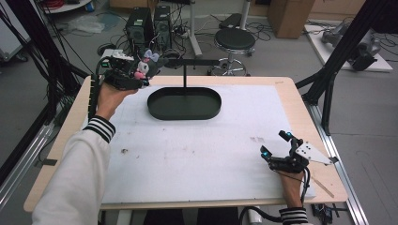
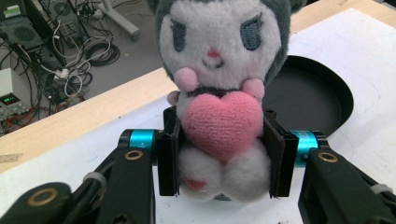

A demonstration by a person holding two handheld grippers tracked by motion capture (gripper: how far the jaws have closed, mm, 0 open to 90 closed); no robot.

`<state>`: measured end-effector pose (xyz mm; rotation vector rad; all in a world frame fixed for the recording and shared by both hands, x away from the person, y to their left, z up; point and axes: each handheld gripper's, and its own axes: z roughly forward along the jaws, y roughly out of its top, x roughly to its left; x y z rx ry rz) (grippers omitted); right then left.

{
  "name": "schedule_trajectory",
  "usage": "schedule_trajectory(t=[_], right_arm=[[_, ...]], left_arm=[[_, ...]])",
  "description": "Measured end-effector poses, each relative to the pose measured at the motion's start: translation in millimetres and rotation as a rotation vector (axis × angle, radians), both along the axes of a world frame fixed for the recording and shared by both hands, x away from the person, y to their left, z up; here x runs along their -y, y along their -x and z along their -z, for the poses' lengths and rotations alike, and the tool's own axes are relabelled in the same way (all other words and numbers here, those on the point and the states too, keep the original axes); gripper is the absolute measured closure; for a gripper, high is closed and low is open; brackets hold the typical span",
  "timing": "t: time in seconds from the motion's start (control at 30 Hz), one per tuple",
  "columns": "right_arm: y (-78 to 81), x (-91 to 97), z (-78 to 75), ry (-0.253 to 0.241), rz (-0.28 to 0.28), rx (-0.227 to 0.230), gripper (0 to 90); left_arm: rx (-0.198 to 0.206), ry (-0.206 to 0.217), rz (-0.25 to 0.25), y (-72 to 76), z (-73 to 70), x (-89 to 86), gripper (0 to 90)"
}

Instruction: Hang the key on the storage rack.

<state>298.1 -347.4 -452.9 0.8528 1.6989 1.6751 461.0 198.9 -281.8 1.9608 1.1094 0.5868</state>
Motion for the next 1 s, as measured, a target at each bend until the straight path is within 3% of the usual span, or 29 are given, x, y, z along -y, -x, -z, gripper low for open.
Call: schedule_trajectory(t=[0.57,0.8,1.0], right_arm=[[0.0,0.2,0.0,-0.002,0.002,-0.004,0.8],[0.0,0.2,0.0,-0.002,0.003,-0.003,0.8],[0.0,0.1,0.0,-0.001,0.001,-0.002,0.8]], left_arm=[[0.014,0.059,-0.054,-16.5,6.5,1.5,56.5],[0.013,0.069,-0.061,-20.6,10.2,-2.1,56.2],[0.005,0.052,-0.059,-23.2,13.3,-5.3,55.3]])
